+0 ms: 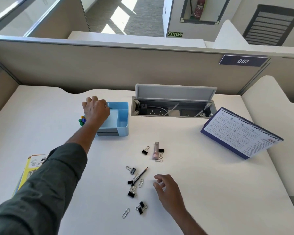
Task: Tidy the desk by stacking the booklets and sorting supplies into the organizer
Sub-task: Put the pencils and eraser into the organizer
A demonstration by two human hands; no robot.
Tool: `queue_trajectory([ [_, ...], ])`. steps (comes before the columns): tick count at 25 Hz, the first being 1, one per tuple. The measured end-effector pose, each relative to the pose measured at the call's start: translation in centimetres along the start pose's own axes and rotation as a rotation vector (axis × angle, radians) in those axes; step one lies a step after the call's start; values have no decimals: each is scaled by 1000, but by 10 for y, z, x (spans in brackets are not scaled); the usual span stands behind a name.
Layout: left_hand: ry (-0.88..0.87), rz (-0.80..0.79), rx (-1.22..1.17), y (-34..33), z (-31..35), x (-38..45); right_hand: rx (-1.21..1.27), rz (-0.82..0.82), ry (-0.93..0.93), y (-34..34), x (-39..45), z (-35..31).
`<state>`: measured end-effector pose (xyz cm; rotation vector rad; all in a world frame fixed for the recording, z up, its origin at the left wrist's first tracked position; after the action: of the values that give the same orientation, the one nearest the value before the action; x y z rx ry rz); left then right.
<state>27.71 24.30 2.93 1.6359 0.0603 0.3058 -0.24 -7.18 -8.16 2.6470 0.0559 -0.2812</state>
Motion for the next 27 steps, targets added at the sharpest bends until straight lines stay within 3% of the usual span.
queue_trajectory([
  [6, -196, -1, 311, -7, 13, -4, -382, -87, 230, -33, 33, -29],
  [11, -250, -66, 431, -12, 21, -6, -549, -126, 268, -41, 51, -32],
  [21, -262, -77, 498, -11, 22, -6, -521, -134, 243, -32, 47, -24],
  [27, -228, -32, 395, -1, 23, -2, -460, -137, 248, -26, 39, -26],
])
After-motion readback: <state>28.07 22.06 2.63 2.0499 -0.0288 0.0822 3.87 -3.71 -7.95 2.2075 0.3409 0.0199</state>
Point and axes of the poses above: each hand's wrist, its own x-axis towards the middle knuckle, its own y-axis out of the back of the hand, z = x × y, the point moved 6 cm from there along x, towards the middle knuckle, and after that the axes turned 12 degrees about x, right-handed, at the moved point
